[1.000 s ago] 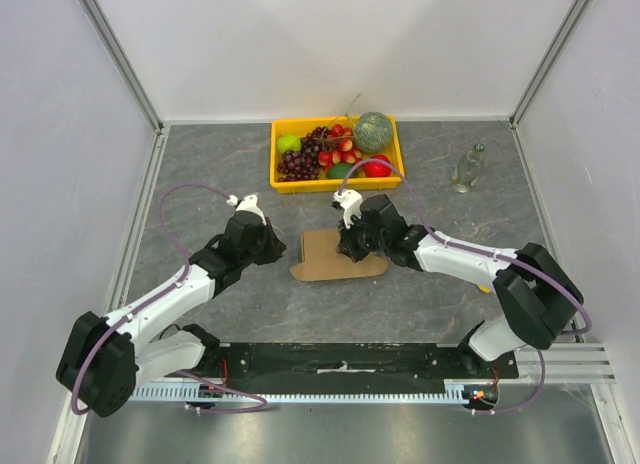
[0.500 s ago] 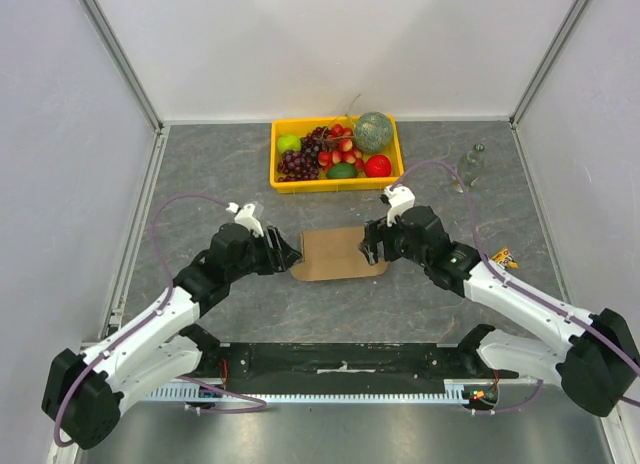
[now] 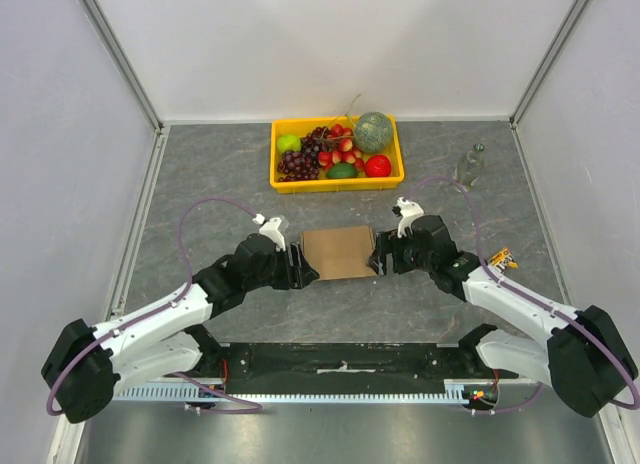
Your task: Fold the paper box
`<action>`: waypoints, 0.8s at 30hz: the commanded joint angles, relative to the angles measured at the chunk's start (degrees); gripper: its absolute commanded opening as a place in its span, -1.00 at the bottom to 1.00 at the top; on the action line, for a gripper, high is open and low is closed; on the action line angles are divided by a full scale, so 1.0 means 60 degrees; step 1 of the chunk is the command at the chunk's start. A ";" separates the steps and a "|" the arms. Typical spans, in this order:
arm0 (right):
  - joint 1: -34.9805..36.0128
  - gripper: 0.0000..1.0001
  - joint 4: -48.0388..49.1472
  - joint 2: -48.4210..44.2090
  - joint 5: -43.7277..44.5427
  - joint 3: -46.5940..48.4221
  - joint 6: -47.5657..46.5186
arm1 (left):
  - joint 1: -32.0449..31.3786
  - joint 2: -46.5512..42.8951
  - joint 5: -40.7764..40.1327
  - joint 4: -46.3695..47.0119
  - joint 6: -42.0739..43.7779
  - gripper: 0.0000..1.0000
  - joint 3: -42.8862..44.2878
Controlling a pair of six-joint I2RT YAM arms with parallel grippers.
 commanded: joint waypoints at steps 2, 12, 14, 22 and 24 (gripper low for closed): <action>-0.0079 0.72 0.1199 0.0320 -0.1326 -0.0221 0.0296 | -0.0093 0.0222 -0.0471 0.0570 -0.0265 0.32 -0.0007; -0.0079 0.70 0.1243 0.0585 -0.1503 -0.0309 0.0398 | -0.0107 0.0383 -0.1202 0.0087 0.0130 0.33 0.0257; -0.0079 0.70 0.1243 0.0629 -0.1503 -0.0324 0.0398 | -0.0122 0.0485 -0.1378 -0.0001 0.0189 0.33 0.0330; -0.0079 0.69 0.1287 0.0760 -0.1561 -0.0368 0.0369 | -0.0122 0.1335 -0.1540 0.0539 0.0467 0.33 0.0374; -0.0079 0.69 0.1302 0.0760 -0.1532 -0.0353 0.0340 | -0.0093 0.1438 -0.1497 0.0730 0.0496 0.33 0.0360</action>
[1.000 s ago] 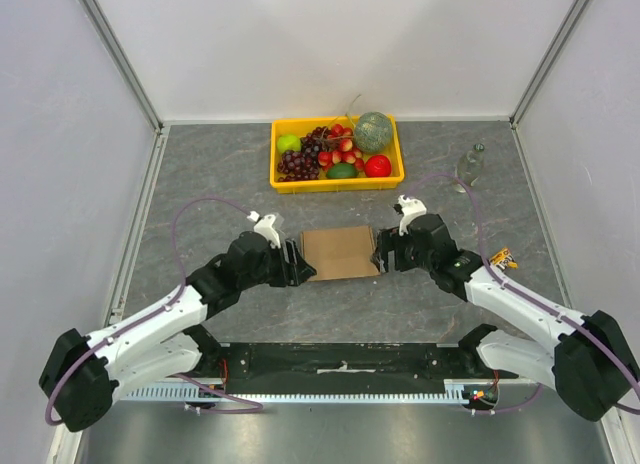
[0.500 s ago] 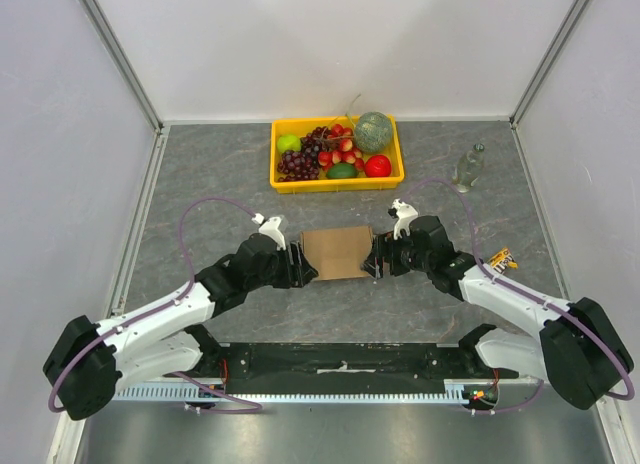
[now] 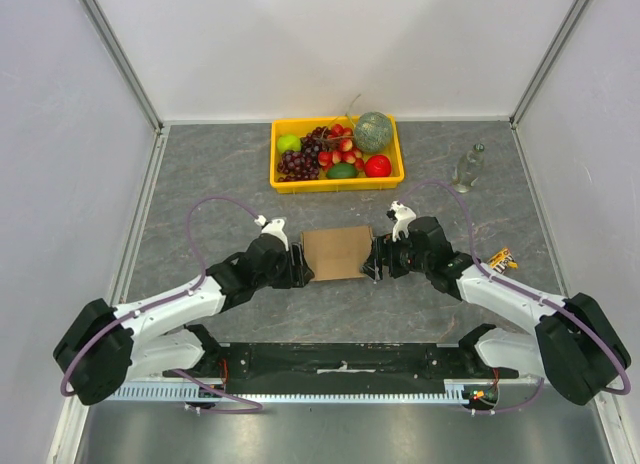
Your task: Fold the paper box
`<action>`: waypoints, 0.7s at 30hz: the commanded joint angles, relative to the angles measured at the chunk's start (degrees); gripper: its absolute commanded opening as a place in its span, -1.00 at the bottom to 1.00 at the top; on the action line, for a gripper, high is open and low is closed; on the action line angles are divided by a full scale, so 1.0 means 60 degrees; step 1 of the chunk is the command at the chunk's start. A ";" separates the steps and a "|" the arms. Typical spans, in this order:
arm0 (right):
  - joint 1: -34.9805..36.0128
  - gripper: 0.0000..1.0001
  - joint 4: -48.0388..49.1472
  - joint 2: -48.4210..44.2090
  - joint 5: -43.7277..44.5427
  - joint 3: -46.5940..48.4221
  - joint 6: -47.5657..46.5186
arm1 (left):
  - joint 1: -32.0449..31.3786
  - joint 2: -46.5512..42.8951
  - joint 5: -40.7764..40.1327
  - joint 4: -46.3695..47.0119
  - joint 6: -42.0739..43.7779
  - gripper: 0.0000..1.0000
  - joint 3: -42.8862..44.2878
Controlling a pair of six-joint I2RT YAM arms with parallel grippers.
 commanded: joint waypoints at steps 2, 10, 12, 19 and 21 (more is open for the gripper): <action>-0.0028 0.69 0.0380 0.0050 -0.0162 -0.0051 0.0027 | -0.0052 0.0269 -0.0178 0.0753 0.0405 0.33 0.0323; -0.0028 0.68 0.0468 0.0065 -0.0484 -0.0051 0.0158 | -0.0038 0.0255 0.0218 0.1090 0.0318 0.33 0.0294; -0.0028 0.68 0.0512 0.0079 -0.0587 -0.0051 0.0187 | -0.0038 0.0255 0.0320 0.1192 0.0274 0.33 0.0250; -0.0028 0.65 0.0644 0.0167 -0.0851 -0.0051 0.0349 | -0.0052 0.0518 0.0628 0.1676 0.0186 0.32 0.0206; -0.0028 0.65 0.0644 0.0167 -0.0895 -0.0051 0.0363 | -0.0052 0.0591 0.0628 0.1749 0.0156 0.31 0.0206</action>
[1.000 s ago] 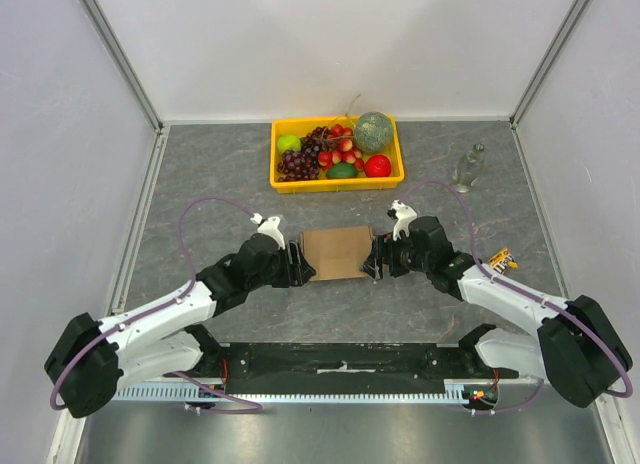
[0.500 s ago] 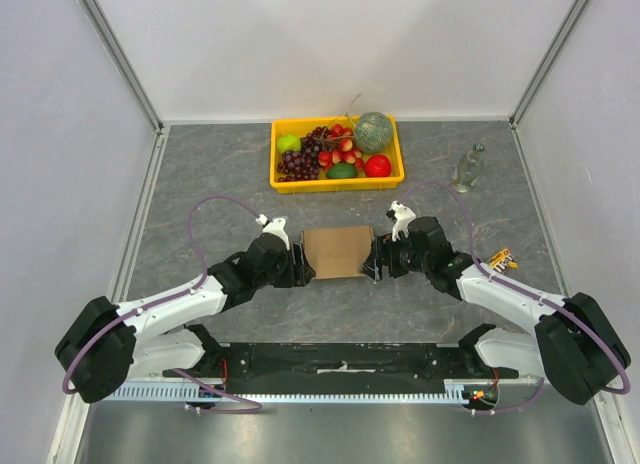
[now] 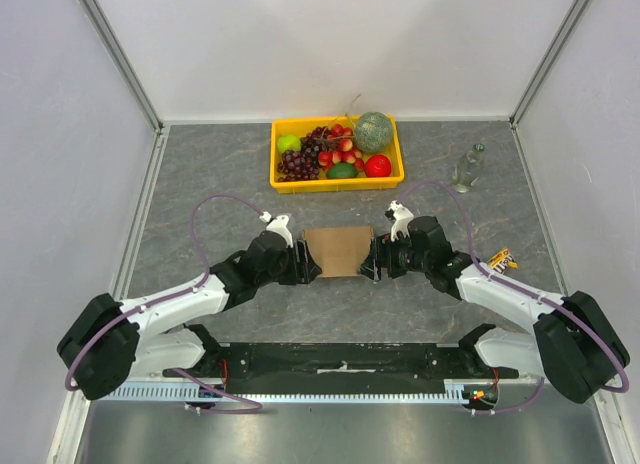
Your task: Fold the paper box
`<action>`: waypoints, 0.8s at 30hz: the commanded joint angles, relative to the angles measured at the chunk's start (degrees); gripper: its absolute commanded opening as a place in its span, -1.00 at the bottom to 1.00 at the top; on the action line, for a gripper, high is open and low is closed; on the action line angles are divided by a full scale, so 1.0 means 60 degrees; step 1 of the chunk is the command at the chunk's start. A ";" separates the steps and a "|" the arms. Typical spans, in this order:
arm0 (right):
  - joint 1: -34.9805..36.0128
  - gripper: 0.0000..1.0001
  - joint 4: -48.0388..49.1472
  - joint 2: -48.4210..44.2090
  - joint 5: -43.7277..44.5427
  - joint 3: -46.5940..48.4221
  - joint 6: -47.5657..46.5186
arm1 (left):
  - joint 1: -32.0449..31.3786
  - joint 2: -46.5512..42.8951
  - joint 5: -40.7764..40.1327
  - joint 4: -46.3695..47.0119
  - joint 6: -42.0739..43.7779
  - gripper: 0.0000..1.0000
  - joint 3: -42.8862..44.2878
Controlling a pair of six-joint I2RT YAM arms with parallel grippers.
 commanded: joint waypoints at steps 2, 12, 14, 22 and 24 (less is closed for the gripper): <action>-0.0021 0.64 0.0381 0.0062 -0.0334 -0.0051 0.0196 | -0.0049 0.0162 0.0476 0.0697 0.0076 0.29 0.0198; -0.0036 0.59 0.0367 0.0223 -0.0554 0.0037 0.0298 | -0.0049 0.0030 0.0769 0.0712 0.0018 0.21 0.0169; -0.0021 0.57 0.0381 0.0252 -0.0598 0.0052 0.0328 | -0.0049 -0.0014 0.0799 0.0712 0.0003 0.19 0.0125; -0.0021 0.52 0.0381 0.0325 -0.0598 0.0081 0.0357 | -0.0049 -0.0087 0.0828 0.0741 -0.0041 0.15 0.0111; -0.0036 0.50 0.0381 0.0340 -0.0598 0.0096 0.0372 | -0.0063 -0.0058 0.0828 0.0741 -0.0041 0.14 0.0111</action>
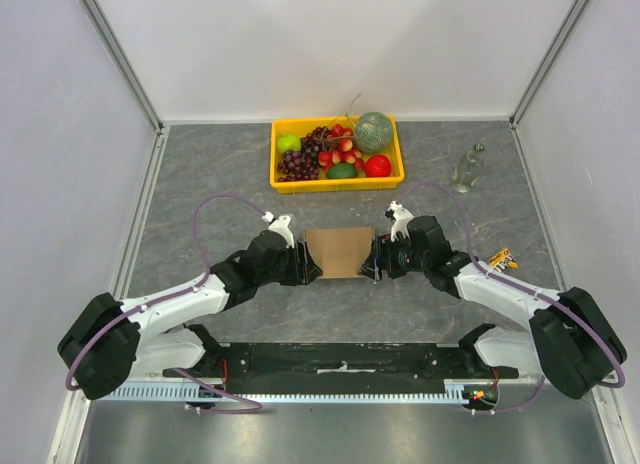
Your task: Fold the paper box
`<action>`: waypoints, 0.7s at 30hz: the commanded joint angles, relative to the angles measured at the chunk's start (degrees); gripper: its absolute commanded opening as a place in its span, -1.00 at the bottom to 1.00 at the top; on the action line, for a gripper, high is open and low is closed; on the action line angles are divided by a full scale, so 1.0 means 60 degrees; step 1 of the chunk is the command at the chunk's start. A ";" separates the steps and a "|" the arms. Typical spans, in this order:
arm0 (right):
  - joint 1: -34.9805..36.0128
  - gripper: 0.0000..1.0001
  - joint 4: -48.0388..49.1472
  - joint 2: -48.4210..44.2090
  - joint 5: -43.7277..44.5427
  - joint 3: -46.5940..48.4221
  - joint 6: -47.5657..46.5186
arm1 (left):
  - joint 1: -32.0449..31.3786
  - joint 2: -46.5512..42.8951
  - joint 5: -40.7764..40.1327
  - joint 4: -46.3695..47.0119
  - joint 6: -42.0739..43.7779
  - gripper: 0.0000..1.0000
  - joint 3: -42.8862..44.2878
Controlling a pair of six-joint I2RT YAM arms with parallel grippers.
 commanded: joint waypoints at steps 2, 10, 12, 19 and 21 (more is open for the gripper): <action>0.0012 0.49 0.0338 0.0092 -0.0368 0.0110 0.0164 | -0.0052 -0.0142 0.0307 0.0555 -0.0023 0.14 0.0114; 0.0012 0.43 0.0411 0.0122 -0.0003 -0.0050 0.0018 | -0.0053 0.0019 0.0161 0.0555 0.0036 0.13 0.0041; 0.0012 0.41 0.0426 0.0180 0.0100 -0.0080 -0.0026 | -0.0052 0.0034 0.0132 0.0555 0.0036 0.14 0.0012; -0.0047 0.36 0.0265 0.0239 0.0130 -0.0036 -0.0158 | -0.0038 0.0034 0.0058 0.0482 0.0065 0.13 0.0026; -0.0047 0.30 0.0206 0.0224 0.0115 -0.0007 -0.0172 | -0.0038 0.0034 0.0058 0.0482 0.0065 0.13 0.0012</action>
